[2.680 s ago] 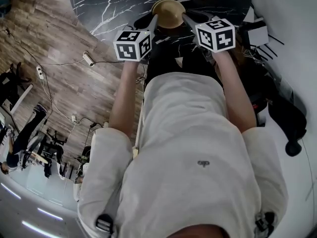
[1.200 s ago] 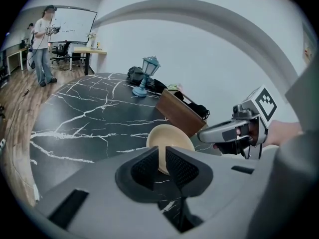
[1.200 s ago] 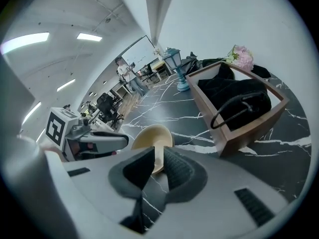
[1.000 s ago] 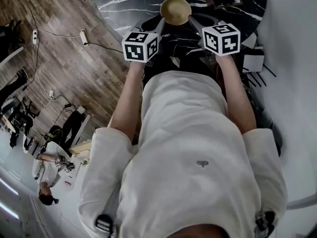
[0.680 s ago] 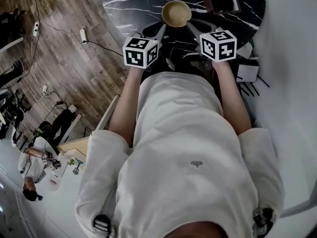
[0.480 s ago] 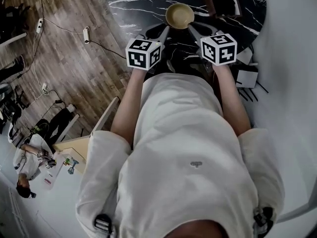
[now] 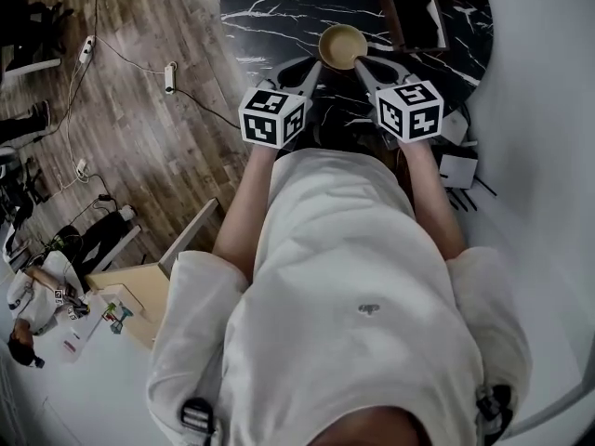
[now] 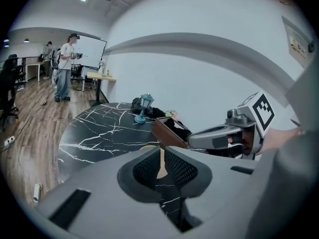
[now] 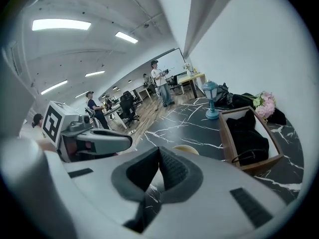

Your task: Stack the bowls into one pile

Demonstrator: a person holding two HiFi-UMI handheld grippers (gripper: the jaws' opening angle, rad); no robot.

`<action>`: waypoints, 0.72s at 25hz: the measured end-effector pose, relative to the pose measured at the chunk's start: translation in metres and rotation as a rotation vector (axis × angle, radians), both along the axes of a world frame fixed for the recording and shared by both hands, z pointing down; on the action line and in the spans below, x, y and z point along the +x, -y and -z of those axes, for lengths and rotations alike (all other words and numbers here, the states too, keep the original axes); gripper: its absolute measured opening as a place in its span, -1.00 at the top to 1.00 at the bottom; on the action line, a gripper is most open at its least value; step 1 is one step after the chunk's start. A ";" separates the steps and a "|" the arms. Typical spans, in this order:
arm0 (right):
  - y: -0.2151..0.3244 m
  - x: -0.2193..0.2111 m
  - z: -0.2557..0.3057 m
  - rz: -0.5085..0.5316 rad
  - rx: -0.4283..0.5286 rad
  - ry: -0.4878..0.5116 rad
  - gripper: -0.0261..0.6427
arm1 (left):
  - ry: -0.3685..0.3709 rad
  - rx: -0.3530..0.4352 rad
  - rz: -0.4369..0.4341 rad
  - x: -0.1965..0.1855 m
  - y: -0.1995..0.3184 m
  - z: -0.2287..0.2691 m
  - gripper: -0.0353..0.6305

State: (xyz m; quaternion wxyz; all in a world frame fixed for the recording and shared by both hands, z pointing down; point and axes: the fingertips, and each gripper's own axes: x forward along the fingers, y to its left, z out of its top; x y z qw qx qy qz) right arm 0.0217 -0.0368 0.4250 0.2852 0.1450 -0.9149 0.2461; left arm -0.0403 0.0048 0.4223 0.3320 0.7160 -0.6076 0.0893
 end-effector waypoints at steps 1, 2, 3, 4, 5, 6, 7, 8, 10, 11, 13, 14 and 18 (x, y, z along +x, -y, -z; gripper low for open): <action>0.000 -0.001 0.006 0.005 0.013 0.006 0.91 | 0.002 0.014 0.005 -0.001 0.000 0.006 0.81; 0.000 -0.002 0.012 0.009 0.027 0.012 0.91 | 0.004 0.028 0.011 -0.003 0.000 0.012 0.82; 0.000 -0.002 0.018 0.012 0.040 0.018 0.91 | 0.006 0.042 0.016 -0.004 0.000 0.018 0.82; 0.000 -0.002 0.023 0.014 0.053 0.023 0.91 | 0.010 0.055 0.018 -0.005 0.000 0.024 0.82; 0.001 -0.002 0.029 0.017 0.064 0.028 0.91 | 0.016 0.065 0.018 -0.006 -0.001 0.029 0.82; 0.001 -0.002 0.033 0.020 0.073 0.033 0.91 | 0.023 0.074 0.015 -0.006 -0.001 0.033 0.83; 0.001 -0.003 0.038 0.023 0.080 0.039 0.91 | 0.031 0.082 0.010 -0.006 -0.001 0.038 0.83; 0.001 -0.003 0.043 0.023 0.088 0.047 0.91 | 0.041 0.091 0.005 -0.007 -0.002 0.042 0.84; 0.002 -0.003 0.054 0.024 0.114 0.062 0.91 | 0.061 0.111 0.004 -0.009 -0.003 0.052 0.85; 0.003 -0.003 0.061 0.025 0.132 0.072 0.91 | 0.069 0.122 0.007 -0.011 -0.003 0.057 0.85; 0.005 -0.004 0.075 0.022 0.170 0.098 0.91 | 0.079 0.147 0.019 -0.016 -0.003 0.069 0.87; 0.006 -0.004 0.082 0.019 0.188 0.110 0.91 | 0.082 0.161 0.027 -0.018 -0.003 0.075 0.87; 0.010 -0.003 0.105 0.014 0.245 0.145 0.91 | 0.093 0.200 0.042 -0.023 -0.003 0.093 0.88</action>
